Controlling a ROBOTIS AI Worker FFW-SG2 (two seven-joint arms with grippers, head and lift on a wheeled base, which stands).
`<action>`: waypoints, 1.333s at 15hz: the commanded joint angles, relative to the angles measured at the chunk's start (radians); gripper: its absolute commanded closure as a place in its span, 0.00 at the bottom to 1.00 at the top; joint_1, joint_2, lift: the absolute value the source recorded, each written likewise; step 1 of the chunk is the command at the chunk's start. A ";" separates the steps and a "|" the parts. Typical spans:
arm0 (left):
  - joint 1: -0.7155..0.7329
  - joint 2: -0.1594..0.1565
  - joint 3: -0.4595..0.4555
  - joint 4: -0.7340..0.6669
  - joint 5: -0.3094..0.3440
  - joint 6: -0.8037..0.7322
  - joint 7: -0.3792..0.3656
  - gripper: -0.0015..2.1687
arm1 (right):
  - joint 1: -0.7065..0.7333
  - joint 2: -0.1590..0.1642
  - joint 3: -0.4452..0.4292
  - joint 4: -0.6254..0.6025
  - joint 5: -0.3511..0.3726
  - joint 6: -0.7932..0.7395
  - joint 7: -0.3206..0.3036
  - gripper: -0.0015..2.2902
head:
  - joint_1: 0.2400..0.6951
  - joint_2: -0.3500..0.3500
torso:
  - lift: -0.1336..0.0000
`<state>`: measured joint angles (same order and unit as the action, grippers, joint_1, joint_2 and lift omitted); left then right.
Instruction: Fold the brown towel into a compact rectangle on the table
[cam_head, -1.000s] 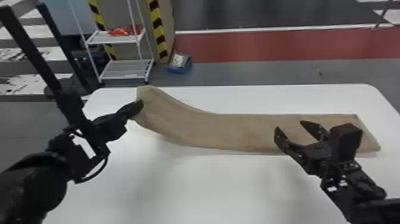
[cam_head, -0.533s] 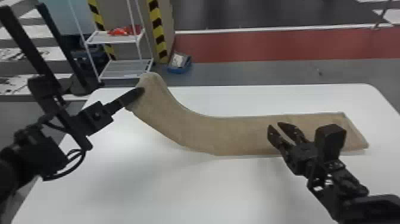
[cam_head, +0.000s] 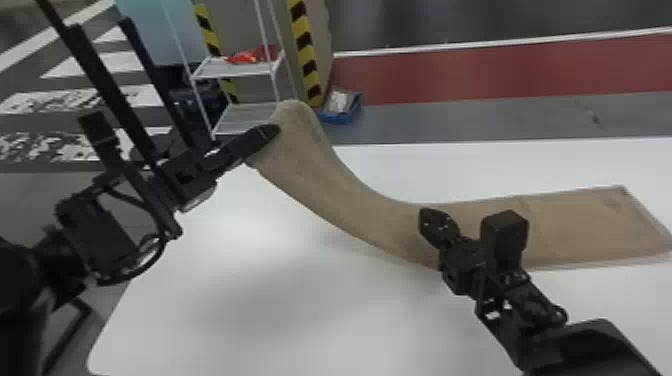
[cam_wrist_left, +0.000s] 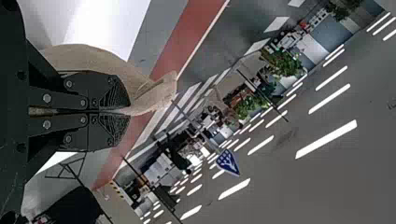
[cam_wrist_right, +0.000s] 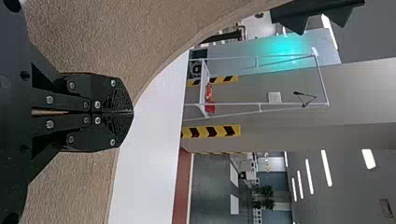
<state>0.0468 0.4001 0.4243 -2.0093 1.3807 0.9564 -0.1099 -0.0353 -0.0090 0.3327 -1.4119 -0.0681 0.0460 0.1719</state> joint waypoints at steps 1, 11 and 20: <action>-0.010 0.000 0.004 -0.002 0.003 0.000 0.007 0.65 | -0.012 0.010 0.042 0.025 0.004 0.002 -0.006 0.73 | 1.00 0.87 | 0.08; -0.059 0.006 -0.006 0.000 0.004 -0.003 0.036 0.65 | -0.081 0.010 0.192 0.125 -0.035 -0.065 0.000 0.73 | 0.98 1.00 | 0.08; -0.088 -0.072 -0.154 -0.003 -0.126 -0.027 0.078 0.65 | 0.157 -0.085 -0.092 -0.245 0.014 -0.090 -0.091 0.02 | 0.92 0.83 | 0.08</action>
<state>-0.0380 0.3580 0.3057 -2.0034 1.2873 0.9332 -0.0383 0.0945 -0.0582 0.2887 -1.6137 -0.0497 -0.0505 0.0981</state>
